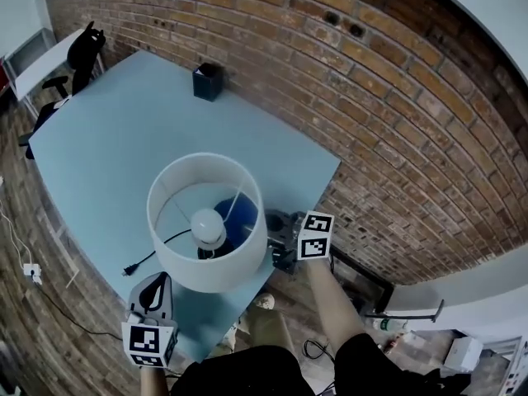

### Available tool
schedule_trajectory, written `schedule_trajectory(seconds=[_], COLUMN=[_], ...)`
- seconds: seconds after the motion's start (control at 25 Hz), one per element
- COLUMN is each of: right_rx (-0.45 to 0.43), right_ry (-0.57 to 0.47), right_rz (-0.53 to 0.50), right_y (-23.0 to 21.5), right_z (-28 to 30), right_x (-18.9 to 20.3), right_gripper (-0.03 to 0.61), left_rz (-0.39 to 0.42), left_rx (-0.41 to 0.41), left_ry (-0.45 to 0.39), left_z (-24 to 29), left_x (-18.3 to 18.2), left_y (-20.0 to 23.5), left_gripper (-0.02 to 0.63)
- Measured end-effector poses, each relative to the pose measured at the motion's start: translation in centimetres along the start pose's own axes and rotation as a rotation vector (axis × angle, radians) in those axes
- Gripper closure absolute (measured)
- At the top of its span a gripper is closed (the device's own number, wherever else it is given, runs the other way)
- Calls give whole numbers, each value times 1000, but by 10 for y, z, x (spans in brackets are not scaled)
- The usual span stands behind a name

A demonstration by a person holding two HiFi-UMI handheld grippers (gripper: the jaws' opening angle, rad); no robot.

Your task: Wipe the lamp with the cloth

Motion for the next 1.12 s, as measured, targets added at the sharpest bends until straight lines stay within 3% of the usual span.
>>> schedule_trajectory(seconds=[0.16, 0.28, 0.44, 0.52, 0.76, 1.0, 1.12], right_rx=[-143, -165, 38, 127, 222, 438, 535], right_ry=[123, 291, 571, 611, 380, -70, -255], right_rz=[69, 77, -55, -84, -76, -152, -265], right_y=[-11, -19, -49, -61, -46, 13, 63], right_z=[28, 43, 47, 42, 8, -69, -96], right_x=[6, 23, 51, 55, 30, -4, -14], right_gripper=[517, 517, 517, 517, 517, 517, 517], left_rz=[1, 1, -7, -11, -8, -32, -37], left_rx=[-8, -20, -35, -39, -36, -30, -21], left_ry=[35, 49, 42, 41, 24, -23, -54], left_z=[7, 11, 18, 21, 23, 15, 7], left_x=[3, 3, -2, -3, -6, -5, -6], left_y=[1, 4, 7, 8, 11, 15, 17], left_gripper=[606, 605, 606, 604, 606, 604, 606])
Point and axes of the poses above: the fingertips, and each gripper's own axes: z forward along the fingers, y to its left, x out of its underside, the point moved 4 cm from there along -z, backward along the fingers, and after that the axes turned 15 degrees about z, right-handed, at the moved point
